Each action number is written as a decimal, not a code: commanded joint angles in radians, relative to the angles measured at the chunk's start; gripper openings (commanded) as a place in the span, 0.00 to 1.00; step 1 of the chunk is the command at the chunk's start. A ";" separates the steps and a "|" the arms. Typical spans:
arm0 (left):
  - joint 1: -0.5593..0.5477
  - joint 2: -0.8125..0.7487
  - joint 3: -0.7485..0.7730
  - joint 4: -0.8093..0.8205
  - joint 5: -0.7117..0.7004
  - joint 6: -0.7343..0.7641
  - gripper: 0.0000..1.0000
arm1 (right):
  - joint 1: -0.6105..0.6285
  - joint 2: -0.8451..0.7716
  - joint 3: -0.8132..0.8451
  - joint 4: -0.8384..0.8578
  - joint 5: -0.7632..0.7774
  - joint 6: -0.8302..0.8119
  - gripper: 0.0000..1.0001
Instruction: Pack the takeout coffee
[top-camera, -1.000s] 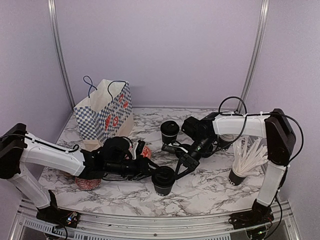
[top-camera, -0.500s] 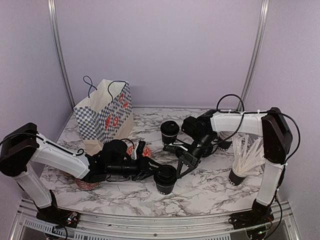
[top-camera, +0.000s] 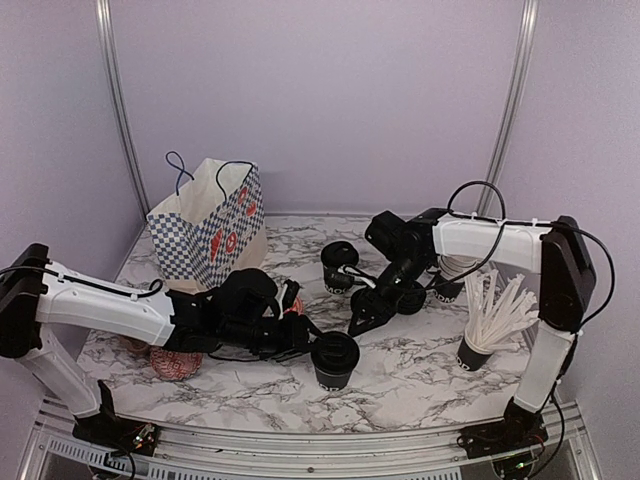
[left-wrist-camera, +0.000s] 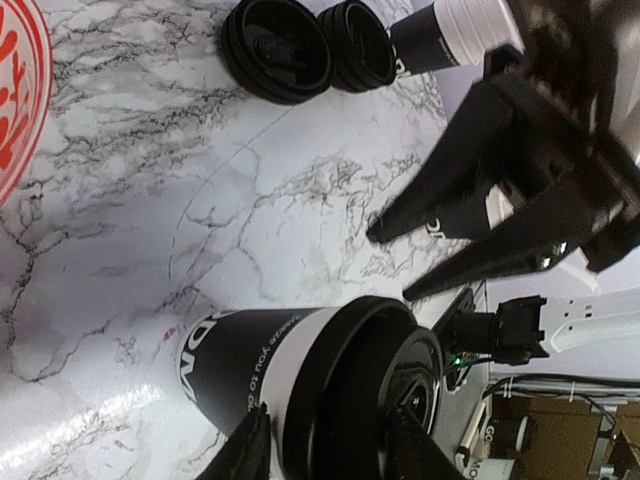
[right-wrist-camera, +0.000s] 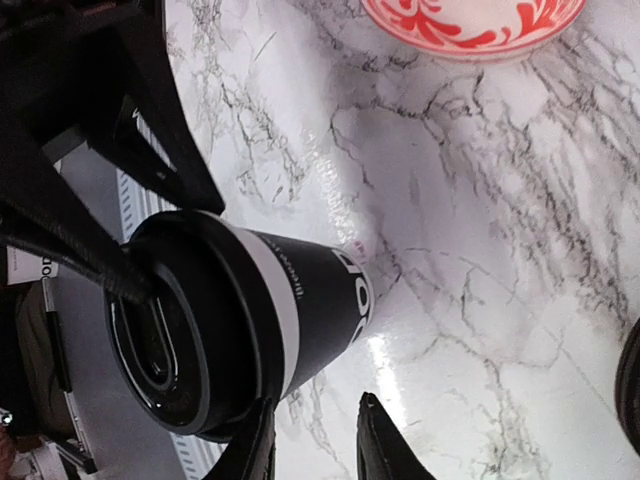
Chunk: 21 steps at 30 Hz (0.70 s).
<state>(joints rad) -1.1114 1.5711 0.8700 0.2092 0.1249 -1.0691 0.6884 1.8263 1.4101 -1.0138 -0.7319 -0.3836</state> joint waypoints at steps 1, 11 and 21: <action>-0.025 -0.020 0.024 -0.207 0.002 0.049 0.45 | -0.005 0.007 0.037 0.113 0.069 -0.029 0.28; -0.034 -0.146 0.036 -0.296 -0.105 0.112 0.59 | -0.006 -0.025 0.053 0.081 0.078 -0.038 0.33; -0.044 -0.271 -0.080 -0.274 -0.186 0.010 0.48 | -0.006 -0.100 -0.039 0.071 0.063 -0.045 0.37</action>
<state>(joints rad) -1.1526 1.3079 0.8555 -0.0486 -0.0254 -0.9878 0.6861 1.7645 1.4006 -0.9390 -0.6559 -0.4168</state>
